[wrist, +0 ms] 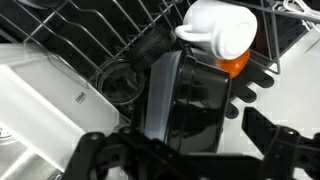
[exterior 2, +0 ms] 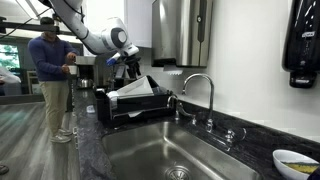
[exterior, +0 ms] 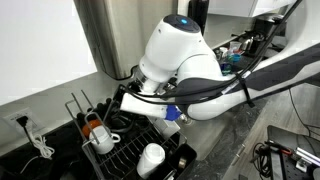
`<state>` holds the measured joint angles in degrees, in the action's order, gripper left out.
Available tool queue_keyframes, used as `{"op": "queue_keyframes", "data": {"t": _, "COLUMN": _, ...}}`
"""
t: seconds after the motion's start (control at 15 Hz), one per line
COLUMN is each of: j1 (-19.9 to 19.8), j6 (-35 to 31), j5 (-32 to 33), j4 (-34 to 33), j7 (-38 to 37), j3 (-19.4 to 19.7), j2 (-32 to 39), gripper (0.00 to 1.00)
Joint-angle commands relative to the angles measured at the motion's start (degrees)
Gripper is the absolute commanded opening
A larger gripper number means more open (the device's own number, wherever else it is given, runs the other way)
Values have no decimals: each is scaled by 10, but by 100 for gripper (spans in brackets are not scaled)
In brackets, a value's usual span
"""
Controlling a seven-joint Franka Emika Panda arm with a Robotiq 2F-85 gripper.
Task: Move the black bowl from the dish drainer to the sink
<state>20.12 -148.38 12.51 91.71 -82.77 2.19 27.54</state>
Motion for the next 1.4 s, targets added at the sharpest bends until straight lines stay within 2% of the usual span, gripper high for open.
{"op": "queue_keyframes", "data": {"t": 0.0, "j1": 16, "j6": -6, "j5": 20, "j4": -35, "j7": -28, "j3": 18, "j2": 37, "gripper": 100}}
{"op": "queue_keyframes", "data": {"t": 0.33, "j1": 35, "j6": -17, "j5": 42, "j4": -62, "j7": -64, "j3": 44, "j2": 63, "gripper": 100}}
{"op": "queue_keyframes", "data": {"t": 0.4, "j1": 37, "j6": -17, "j5": 45, "j4": -67, "j7": -70, "j3": 47, "j2": 66, "gripper": 75}}
{"op": "queue_keyframes", "data": {"t": 0.47, "j1": 40, "j6": -18, "j5": 51, "j4": -69, "j7": -76, "j3": 52, "j2": 68, "gripper": 74}}
{"op": "queue_keyframes", "data": {"t": 0.8, "j1": 52, "j6": -23, "j5": 74, "j4": -80, "j7": -109, "j3": 67, "j2": 72, "gripper": 38}}
{"op": "queue_keyframes", "data": {"t": 1.0, "j1": 58, "j6": -40, "j5": 85, "j4": -83, "j7": -128, "j3": 75, "j2": 69, "gripper": 27}}
{"op": "queue_keyframes", "data": {"t": 1.33, "j1": 70, "j6": -79, "j5": 98, "j4": -81, "j7": -154, "j3": 88, "j2": 59, "gripper": 19}}
